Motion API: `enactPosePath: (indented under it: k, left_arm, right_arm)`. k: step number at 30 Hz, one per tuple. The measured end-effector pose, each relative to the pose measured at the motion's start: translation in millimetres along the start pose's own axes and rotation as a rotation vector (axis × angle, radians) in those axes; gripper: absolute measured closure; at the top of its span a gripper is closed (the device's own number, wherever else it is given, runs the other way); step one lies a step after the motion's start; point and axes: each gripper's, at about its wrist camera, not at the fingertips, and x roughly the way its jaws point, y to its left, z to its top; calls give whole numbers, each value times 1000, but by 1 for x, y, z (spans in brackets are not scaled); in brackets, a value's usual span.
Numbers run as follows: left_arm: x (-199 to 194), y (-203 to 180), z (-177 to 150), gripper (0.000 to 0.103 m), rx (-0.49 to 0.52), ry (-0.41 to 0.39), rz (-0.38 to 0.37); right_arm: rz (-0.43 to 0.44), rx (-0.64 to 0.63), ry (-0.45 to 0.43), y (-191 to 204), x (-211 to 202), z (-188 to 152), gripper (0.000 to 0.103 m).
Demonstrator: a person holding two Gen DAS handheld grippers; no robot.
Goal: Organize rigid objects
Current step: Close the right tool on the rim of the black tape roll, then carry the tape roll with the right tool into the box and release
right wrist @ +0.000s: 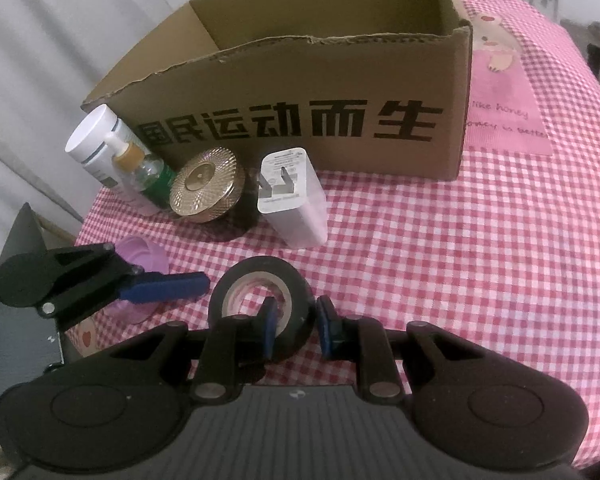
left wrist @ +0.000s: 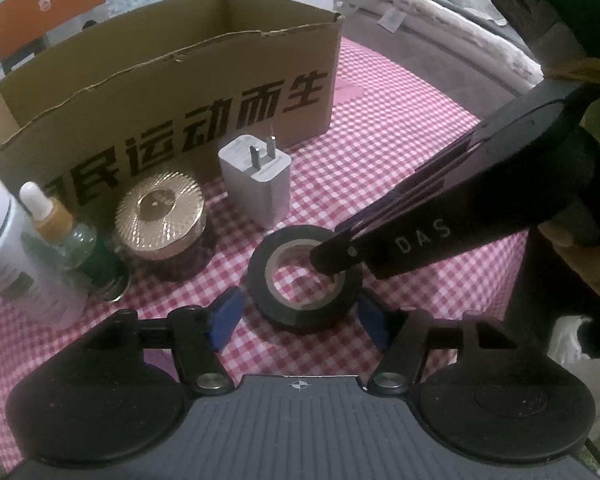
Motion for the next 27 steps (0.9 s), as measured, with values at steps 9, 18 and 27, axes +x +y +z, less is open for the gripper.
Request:
enactPosePath:
  k: [9, 18, 27]
  left_arm:
    - [7, -8, 0, 38, 39, 1, 27]
    - [2, -6, -3, 39, 34, -10, 33]
    - [-46, -7, 4, 39, 38, -119, 59]
  right_arm:
    - [-1, -71, 13, 4, 8, 3, 80]
    - [11, -35, 0, 0, 6, 1, 81]
    - [0, -44, -88, 15, -45, 2, 81]
